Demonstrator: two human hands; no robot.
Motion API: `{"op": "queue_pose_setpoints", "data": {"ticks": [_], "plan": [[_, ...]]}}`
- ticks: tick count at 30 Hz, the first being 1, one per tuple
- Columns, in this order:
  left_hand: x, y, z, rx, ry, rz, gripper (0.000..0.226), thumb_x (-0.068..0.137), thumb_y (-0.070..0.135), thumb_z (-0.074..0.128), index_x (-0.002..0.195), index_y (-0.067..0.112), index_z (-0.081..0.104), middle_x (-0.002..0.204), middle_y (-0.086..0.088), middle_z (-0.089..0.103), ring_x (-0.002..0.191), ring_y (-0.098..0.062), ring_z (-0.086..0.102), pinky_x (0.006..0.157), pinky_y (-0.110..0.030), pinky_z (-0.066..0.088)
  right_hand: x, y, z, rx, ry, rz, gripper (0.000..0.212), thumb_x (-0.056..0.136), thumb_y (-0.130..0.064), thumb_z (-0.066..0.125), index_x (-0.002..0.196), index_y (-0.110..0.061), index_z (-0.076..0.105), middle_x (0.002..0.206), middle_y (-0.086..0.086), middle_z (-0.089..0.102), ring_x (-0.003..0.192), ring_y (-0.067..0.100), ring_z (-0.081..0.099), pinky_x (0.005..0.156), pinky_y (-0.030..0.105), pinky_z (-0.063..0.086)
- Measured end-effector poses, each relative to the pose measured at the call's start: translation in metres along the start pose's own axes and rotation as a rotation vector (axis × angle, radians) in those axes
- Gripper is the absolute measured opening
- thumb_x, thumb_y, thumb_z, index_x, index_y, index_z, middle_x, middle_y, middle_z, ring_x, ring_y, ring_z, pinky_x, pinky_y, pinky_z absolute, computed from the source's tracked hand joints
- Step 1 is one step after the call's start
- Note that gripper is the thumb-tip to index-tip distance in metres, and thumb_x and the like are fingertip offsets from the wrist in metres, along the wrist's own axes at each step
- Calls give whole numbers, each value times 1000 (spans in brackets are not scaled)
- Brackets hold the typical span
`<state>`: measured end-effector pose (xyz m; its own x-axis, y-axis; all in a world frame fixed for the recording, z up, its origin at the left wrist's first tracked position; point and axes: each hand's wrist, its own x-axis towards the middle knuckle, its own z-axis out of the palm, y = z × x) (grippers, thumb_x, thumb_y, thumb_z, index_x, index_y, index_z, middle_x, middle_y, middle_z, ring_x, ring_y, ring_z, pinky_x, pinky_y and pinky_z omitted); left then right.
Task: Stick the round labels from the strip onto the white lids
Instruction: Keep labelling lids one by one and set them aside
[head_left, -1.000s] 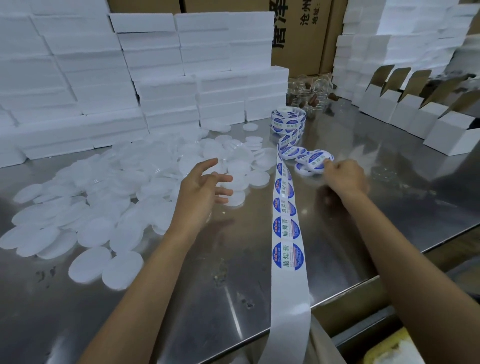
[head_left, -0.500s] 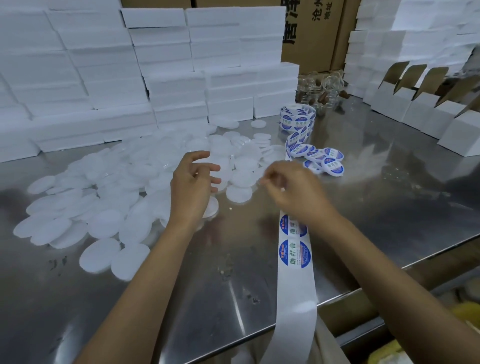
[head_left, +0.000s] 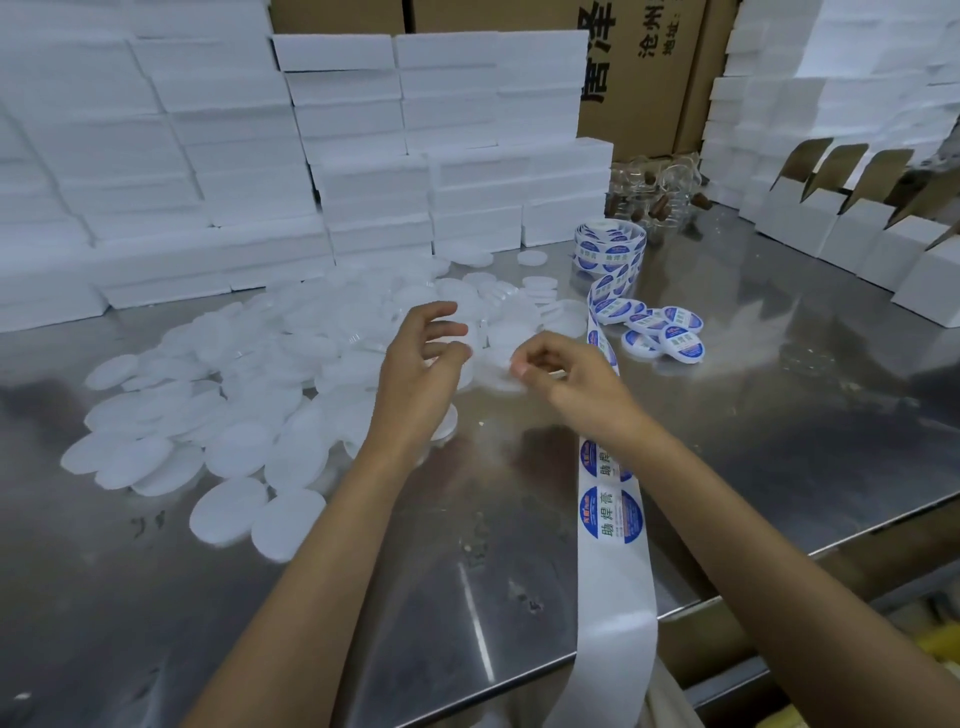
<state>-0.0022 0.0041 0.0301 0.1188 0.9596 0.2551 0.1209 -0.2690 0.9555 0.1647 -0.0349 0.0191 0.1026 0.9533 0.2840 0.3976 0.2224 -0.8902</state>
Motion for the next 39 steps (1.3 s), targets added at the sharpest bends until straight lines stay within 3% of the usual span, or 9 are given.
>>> {"op": "queue_pose_setpoints", "data": {"ticks": [3, 6, 11, 18, 24, 28, 31, 35, 39], "plan": [[-3, 2, 1, -33, -176, -39, 31, 94, 12, 66, 123, 22, 64, 120, 0, 67, 112, -14, 64, 93, -31, 55, -1, -6, -9, 261, -24, 113, 12, 97, -9, 59, 91, -17, 67, 81, -9, 70, 78, 2, 63, 66, 13, 47], [-7, 2, 4, -27, -245, -19, 11, 97, 19, 66, 107, 17, 72, 106, -7, 73, 91, -13, 71, 73, -30, 60, -3, -8, -14, 351, -60, 198, 10, 98, -16, 61, 94, -16, 70, 88, -2, 73, 82, 10, 67, 64, 17, 48], [-5, -3, 4, 17, -196, -58, 16, 102, 20, 60, 109, 10, 70, 107, -16, 73, 61, -22, 71, 67, -28, 58, -10, -6, -34, -96, 80, 144, 4, 89, -19, 71, 90, -15, 69, 89, -5, 71, 73, 6, 63, 70, 20, 52], [-11, -5, 15, -154, -266, -136, 26, 106, 12, 50, 128, 16, 64, 116, -9, 73, 96, -23, 75, 77, -36, 64, -45, 1, -61, -504, -502, 144, 29, 75, -38, 84, 100, -35, 69, 103, -16, 65, 97, 1, 59, 83, 14, 46], [-16, -7, 20, -80, -283, -123, 23, 109, 16, 44, 121, 20, 63, 106, -3, 77, 102, -23, 74, 92, -45, 59, -46, 12, -38, -423, -409, 60, 37, 78, -32, 84, 110, -27, 65, 120, -9, 63, 111, 11, 58, 100, 35, 48], [-18, -9, 23, -114, -310, -151, 24, 110, 14, 40, 118, 19, 61, 118, -12, 72, 95, -20, 76, 83, -40, 63, -45, 17, -30, -371, -328, 35, 35, 78, -29, 84, 108, -23, 67, 125, -5, 64, 119, 15, 57, 103, 40, 46], [-18, -10, 25, -76, -293, -109, 26, 109, 13, 40, 110, 25, 63, 123, -11, 67, 96, -9, 74, 74, -30, 62, -44, 18, -25, -316, -278, 8, 30, 79, -22, 83, 104, -18, 67, 118, -5, 67, 113, 13, 60, 100, 37, 47], [-18, -11, 28, -106, -279, -120, 26, 109, 15, 40, 110, 25, 63, 127, -15, 65, 113, -25, 69, 90, -46, 60, -46, 20, -20, -244, -213, -27, 25, 80, -13, 81, 96, -22, 64, 99, -16, 68, 92, 2, 62, 84, 26, 49], [-19, -12, 28, -199, -300, -161, 26, 110, 16, 37, 117, 20, 61, 124, -13, 65, 96, -21, 75, 75, -37, 63, -48, 22, -18, -226, -160, -31, 30, 80, -13, 81, 90, -22, 55, 102, -6, 71, 99, 10, 66, 87, 36, 54]]}}
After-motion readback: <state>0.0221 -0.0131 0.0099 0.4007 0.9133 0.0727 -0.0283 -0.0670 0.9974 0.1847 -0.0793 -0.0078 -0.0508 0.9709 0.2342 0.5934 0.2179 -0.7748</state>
